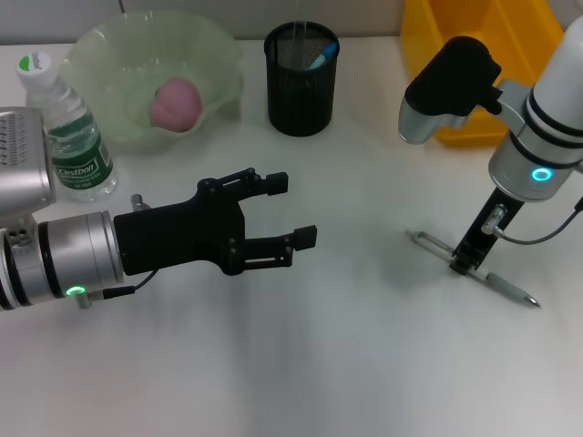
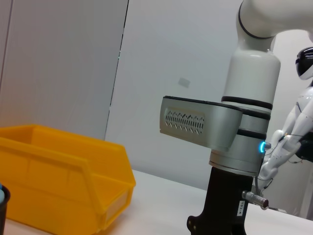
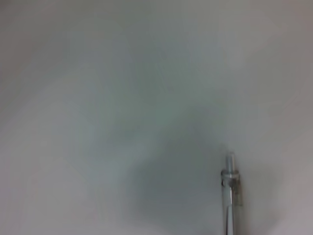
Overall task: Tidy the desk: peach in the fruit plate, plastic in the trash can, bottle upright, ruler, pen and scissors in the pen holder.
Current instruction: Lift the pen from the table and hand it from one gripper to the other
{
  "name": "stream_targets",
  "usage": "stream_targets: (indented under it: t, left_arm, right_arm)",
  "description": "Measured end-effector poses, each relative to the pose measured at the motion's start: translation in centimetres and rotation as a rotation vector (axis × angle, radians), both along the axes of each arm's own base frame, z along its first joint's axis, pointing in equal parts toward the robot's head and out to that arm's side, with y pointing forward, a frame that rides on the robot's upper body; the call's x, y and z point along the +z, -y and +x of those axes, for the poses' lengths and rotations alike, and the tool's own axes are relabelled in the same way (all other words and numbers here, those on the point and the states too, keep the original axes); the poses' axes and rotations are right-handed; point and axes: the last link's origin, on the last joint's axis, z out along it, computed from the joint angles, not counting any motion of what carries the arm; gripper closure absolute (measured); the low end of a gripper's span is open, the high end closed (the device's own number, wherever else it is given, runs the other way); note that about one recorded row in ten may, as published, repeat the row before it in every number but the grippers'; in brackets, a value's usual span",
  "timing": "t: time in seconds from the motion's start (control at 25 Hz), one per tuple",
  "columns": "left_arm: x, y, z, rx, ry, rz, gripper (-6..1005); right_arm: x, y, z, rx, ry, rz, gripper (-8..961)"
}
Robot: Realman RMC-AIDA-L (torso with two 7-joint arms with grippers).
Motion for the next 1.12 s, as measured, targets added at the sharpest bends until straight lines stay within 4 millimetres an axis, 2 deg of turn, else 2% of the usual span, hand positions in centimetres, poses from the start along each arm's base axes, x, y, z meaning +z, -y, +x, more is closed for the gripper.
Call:
stream_targets:
  t: [0.24,0.44,0.64,0.88,1.12]
  left_arm:
    - [0.1,-0.2,0.1,0.006,0.008,0.007,136]
    - [0.2,-0.4,0.2,0.026,0.028,0.013,136]
    - [0.4,-0.6,0.5,0.046,0.054,0.019,137]
    - [0.4,-0.7,0.7,0.057,0.075,0.024,136]
    - [0.7,-1.1,0.8,0.072,0.095,0.036,136]
  right_arm:
    - [0.5,-0.1,-0.9,0.017,-0.063,0.022,818]
    - [2.0,-0.2,-1.9,0.069,-0.129,0.087,818]
    - [3.5,-0.2,-2.6,0.114,-0.278,0.155,818]
    - [5.2,0.2,-1.9,0.173,-0.518,0.220,819]
    - [7.1,1.0,0.3,0.260,-0.774,0.288,819]
